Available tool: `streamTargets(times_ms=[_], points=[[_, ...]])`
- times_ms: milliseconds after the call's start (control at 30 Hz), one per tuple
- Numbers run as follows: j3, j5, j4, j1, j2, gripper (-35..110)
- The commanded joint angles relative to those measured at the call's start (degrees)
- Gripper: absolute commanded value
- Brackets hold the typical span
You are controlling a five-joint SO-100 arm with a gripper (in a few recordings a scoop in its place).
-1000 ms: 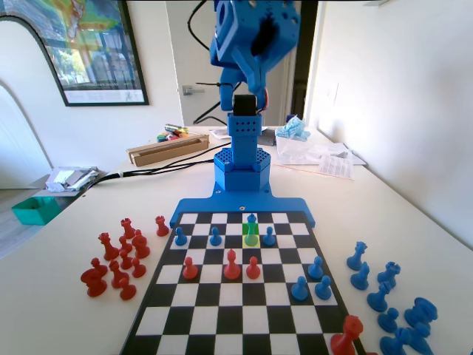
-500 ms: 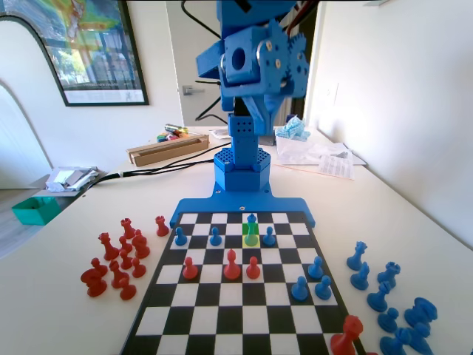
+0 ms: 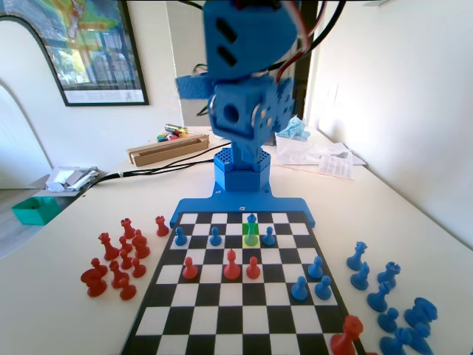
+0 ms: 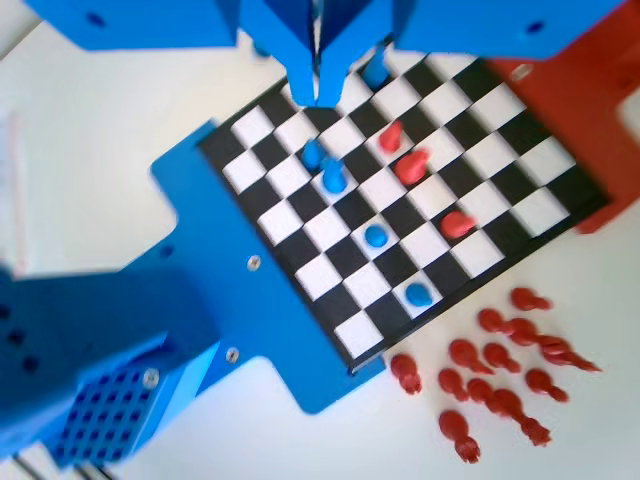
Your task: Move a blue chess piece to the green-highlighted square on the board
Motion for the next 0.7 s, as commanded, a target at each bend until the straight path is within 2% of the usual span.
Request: streamTargets(times_ms=[0, 433, 667], points=[[-1.7, -3.6, 0.2, 1.1, -0.1, 6], [13.4, -2.5, -22.1, 3.2, 1.1, 14], [19.2, -0.4, -28.2, 1.2, 1.2, 14]])
